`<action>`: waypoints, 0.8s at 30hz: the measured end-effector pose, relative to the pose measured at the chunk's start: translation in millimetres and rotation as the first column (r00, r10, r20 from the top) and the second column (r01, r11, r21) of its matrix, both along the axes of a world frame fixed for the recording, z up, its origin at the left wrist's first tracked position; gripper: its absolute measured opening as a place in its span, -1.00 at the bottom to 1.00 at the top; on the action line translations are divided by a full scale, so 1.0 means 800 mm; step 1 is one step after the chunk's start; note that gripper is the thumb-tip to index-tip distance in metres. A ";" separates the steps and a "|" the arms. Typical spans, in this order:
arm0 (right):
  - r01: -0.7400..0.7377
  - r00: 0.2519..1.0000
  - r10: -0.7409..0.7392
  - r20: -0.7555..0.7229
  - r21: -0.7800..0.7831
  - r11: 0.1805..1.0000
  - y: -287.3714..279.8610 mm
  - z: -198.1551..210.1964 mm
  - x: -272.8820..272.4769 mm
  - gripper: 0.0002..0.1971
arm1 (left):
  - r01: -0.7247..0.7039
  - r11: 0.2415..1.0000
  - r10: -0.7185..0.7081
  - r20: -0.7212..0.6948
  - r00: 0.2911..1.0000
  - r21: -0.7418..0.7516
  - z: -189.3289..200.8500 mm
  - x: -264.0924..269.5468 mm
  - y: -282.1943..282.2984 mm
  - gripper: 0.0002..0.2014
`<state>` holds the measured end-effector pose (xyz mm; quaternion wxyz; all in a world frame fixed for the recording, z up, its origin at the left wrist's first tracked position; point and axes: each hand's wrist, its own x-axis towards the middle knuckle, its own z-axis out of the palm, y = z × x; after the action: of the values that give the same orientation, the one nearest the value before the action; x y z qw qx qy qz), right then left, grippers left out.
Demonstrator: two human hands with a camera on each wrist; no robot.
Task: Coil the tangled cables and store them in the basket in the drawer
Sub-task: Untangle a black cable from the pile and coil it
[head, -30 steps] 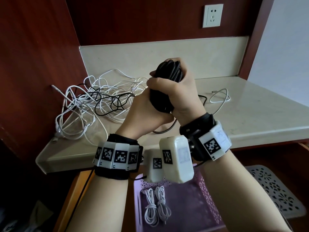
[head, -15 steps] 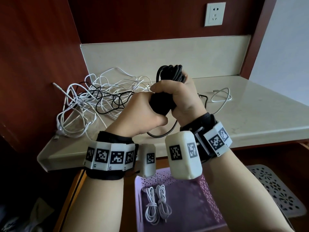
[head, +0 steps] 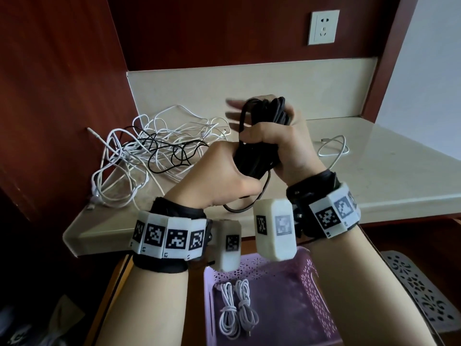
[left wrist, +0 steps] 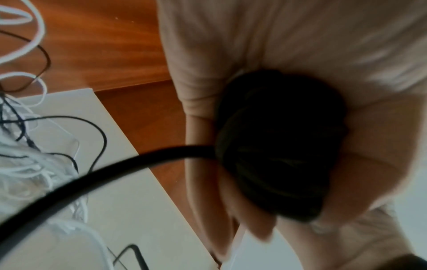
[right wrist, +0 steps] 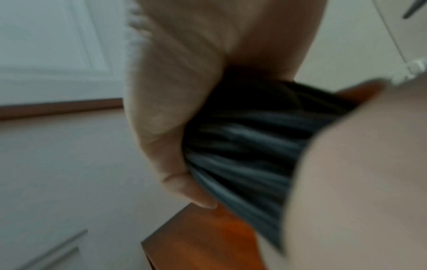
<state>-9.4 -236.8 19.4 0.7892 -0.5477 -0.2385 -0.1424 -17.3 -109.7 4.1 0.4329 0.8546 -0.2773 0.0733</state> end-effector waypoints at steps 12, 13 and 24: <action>-0.406 0.904 0.403 0.141 -0.011 0.914 -0.023 -0.002 -0.009 -0.62 | 0.171 0.966 -0.204 -0.164 0.965 -0.192 -0.011 -0.001 -0.009 -0.66; -0.402 0.904 0.403 0.146 -0.033 0.915 -0.019 -0.001 -0.010 -0.66 | 0.188 0.960 -0.228 -0.188 0.955 -0.208 -0.013 0.002 -0.006 -0.57; -0.170 0.982 0.171 -0.083 0.019 0.985 0.015 -0.001 -0.011 -0.80 | 0.244 0.934 -0.307 -0.239 0.921 -0.261 -0.022 0.013 0.011 -0.60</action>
<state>-17.9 -224.8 18.4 0.8110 -0.5262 -0.2502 -0.0522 -6.6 -100.6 -13.3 0.5676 0.7536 -0.3223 -0.0775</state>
